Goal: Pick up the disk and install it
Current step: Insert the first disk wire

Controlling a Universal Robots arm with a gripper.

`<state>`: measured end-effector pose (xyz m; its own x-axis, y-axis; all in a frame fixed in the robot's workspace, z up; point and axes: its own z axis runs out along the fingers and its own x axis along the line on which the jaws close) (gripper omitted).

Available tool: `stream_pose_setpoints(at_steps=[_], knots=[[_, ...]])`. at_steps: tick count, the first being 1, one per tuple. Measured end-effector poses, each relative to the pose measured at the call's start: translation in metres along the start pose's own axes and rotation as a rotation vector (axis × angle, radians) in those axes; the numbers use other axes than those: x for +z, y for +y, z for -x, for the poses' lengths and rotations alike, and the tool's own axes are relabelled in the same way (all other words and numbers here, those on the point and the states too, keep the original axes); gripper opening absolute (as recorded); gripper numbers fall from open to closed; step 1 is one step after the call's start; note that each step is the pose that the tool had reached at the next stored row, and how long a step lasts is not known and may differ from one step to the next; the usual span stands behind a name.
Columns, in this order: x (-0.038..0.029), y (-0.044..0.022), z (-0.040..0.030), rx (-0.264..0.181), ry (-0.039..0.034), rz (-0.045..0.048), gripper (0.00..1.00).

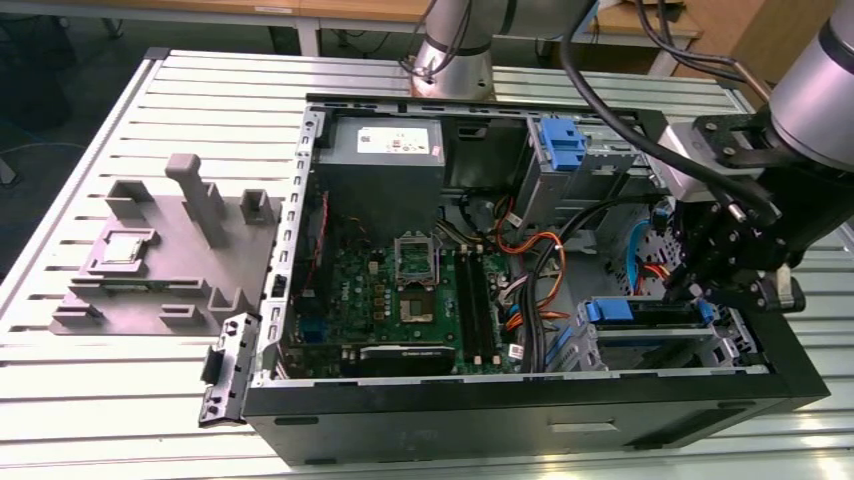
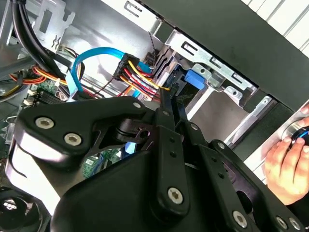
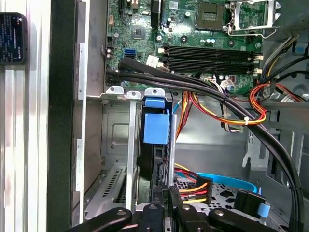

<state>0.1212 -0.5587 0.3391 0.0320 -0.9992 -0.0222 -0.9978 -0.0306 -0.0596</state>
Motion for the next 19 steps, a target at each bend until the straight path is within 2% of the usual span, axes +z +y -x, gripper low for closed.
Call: stream_pose_setpoints(at_steps=[12,19], knots=[[0.0024,0.0009,-0.0018,0.021,0.0013,-0.0005,0.16],[0.0030,0.0010,-0.0019,0.051,0.0029,-0.0012,0.16]])
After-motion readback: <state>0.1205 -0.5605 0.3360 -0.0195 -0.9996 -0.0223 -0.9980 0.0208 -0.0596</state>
